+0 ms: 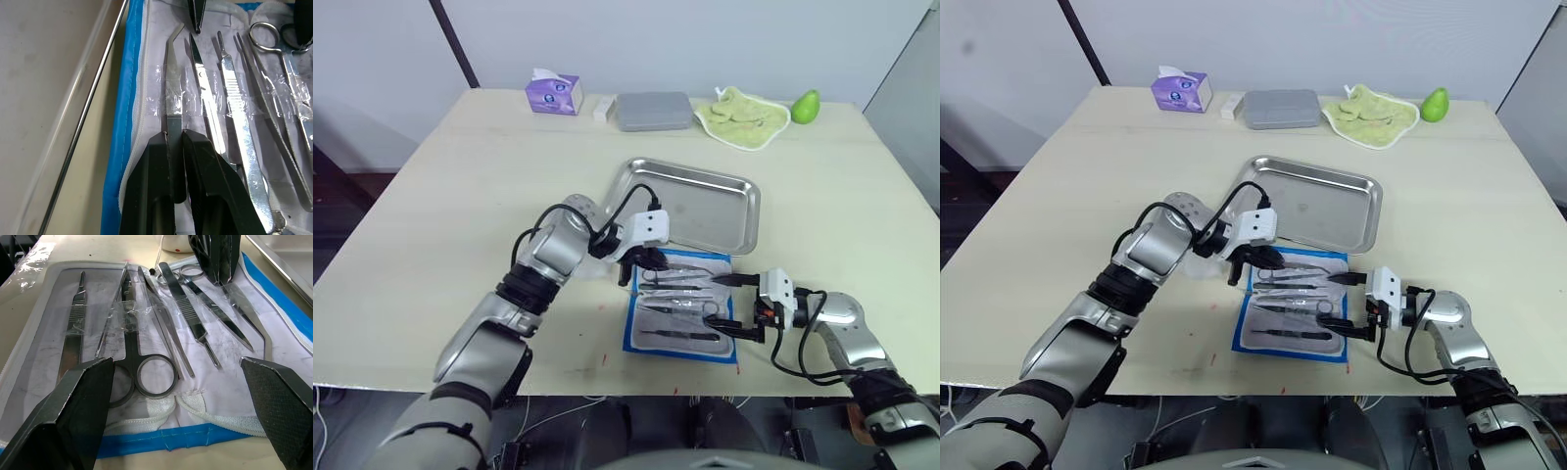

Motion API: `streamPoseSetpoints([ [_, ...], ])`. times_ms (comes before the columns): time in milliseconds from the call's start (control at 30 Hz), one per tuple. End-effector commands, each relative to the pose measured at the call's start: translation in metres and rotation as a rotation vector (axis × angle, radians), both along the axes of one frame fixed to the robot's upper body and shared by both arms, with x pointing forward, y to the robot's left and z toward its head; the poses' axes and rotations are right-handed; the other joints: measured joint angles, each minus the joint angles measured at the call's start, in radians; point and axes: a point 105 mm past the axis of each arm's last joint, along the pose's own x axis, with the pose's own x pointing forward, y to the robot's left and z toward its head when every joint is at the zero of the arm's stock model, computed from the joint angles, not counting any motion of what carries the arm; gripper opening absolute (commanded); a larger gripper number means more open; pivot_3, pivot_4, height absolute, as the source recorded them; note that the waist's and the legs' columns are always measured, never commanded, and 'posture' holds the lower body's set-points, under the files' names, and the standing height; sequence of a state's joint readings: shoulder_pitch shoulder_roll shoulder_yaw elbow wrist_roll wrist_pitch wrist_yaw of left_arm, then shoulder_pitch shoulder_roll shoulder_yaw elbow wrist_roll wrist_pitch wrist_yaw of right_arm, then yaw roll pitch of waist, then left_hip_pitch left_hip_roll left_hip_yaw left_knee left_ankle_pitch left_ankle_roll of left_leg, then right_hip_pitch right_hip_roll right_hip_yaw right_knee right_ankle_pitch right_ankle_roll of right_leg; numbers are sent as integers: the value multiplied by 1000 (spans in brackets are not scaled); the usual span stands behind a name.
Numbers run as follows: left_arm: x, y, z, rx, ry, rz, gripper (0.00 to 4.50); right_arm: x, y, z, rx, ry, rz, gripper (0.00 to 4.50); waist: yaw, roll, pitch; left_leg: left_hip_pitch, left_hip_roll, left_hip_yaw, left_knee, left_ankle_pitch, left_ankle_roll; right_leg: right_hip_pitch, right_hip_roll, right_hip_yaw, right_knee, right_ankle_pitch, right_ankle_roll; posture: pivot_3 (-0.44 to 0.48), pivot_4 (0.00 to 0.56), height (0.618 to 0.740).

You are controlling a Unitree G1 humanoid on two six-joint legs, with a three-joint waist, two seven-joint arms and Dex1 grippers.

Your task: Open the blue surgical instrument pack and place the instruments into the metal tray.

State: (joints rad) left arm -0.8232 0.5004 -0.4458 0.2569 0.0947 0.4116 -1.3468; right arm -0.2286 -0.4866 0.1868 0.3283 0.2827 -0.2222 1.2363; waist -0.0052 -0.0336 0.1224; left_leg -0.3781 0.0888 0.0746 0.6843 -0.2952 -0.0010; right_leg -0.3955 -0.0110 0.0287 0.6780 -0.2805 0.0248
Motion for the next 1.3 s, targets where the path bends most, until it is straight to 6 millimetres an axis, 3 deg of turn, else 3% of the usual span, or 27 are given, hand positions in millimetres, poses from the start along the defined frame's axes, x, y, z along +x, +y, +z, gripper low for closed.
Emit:
streamPoseSetpoints([
  [33,2,1,19,40,-45,-15,136,-17,-3,-41,-122,160,2,4500,-2,0,0,0,0,0,0,0,0,0,0,0,0,0,0,0,150,740],
  [733,-1,22,37,98,-54,-5,136,-16,-3,-45,-152,174,6,4500,-9,1,0,0,0,0,-1,0,0,0,1,0,0,-1,-1,0,150,740],
  [1000,-5,49,40,111,-48,46,136,-15,-4,-45,-154,175,4,4500,-10,1,1,0,1,0,-1,0,0,-1,1,1,0,-1,-1,0,150,740],
  [1133,-7,72,41,115,-51,104,136,-14,-5,-45,-154,177,0,4500,-10,2,1,1,1,-1,-1,0,0,-1,1,1,0,-1,-1,0,150,740],
  [1300,-13,93,56,39,-89,171,136,-14,-8,-45,-156,180,-4,4500,-8,2,1,1,1,0,-1,0,0,-1,1,1,0,-1,-1,0,150,740],
])
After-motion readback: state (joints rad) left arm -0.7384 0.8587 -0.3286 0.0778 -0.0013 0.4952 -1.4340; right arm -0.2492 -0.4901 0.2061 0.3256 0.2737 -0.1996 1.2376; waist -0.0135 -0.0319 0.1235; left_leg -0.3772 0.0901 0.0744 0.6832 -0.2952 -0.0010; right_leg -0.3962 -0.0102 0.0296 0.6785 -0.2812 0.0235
